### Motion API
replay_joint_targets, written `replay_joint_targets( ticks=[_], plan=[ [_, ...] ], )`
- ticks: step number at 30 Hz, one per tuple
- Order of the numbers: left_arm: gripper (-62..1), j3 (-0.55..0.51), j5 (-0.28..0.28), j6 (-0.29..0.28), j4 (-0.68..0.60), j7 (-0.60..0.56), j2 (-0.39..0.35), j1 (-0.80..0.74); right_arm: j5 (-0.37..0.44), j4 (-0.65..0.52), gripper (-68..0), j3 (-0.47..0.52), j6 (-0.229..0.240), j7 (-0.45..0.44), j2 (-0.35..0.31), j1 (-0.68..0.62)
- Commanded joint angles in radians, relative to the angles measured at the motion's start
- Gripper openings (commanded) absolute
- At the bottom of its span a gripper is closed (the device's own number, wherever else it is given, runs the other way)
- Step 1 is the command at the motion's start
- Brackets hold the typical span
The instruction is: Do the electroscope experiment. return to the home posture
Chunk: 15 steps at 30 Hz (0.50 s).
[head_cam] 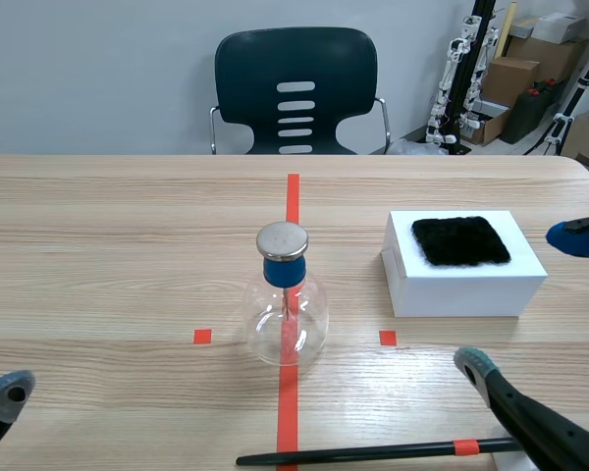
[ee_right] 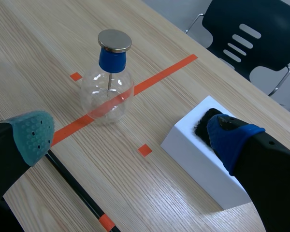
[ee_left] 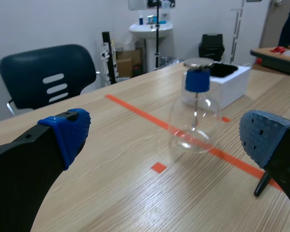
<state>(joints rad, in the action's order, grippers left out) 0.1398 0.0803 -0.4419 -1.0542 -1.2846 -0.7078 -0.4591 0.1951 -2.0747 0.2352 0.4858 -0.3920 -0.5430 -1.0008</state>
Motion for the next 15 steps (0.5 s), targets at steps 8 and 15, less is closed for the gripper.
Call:
replay_joint_targets(
  ticks=[8, 15],
  plan=[
    [1.4, -0.019, 0.235, 0.027, -0.369, 0.201, -0.129, -0.16, 0.012, -0.006, 0.4, 0.006, -0.004, -0.015, -0.002, 0.001],
    [1.4, -0.062, 0.254, 0.124, -0.566, 0.334, -0.141, -0.243, 0.012, -0.006, 0.4, 0.006, -0.004, -0.015, -0.002, 0.001]
  ],
)
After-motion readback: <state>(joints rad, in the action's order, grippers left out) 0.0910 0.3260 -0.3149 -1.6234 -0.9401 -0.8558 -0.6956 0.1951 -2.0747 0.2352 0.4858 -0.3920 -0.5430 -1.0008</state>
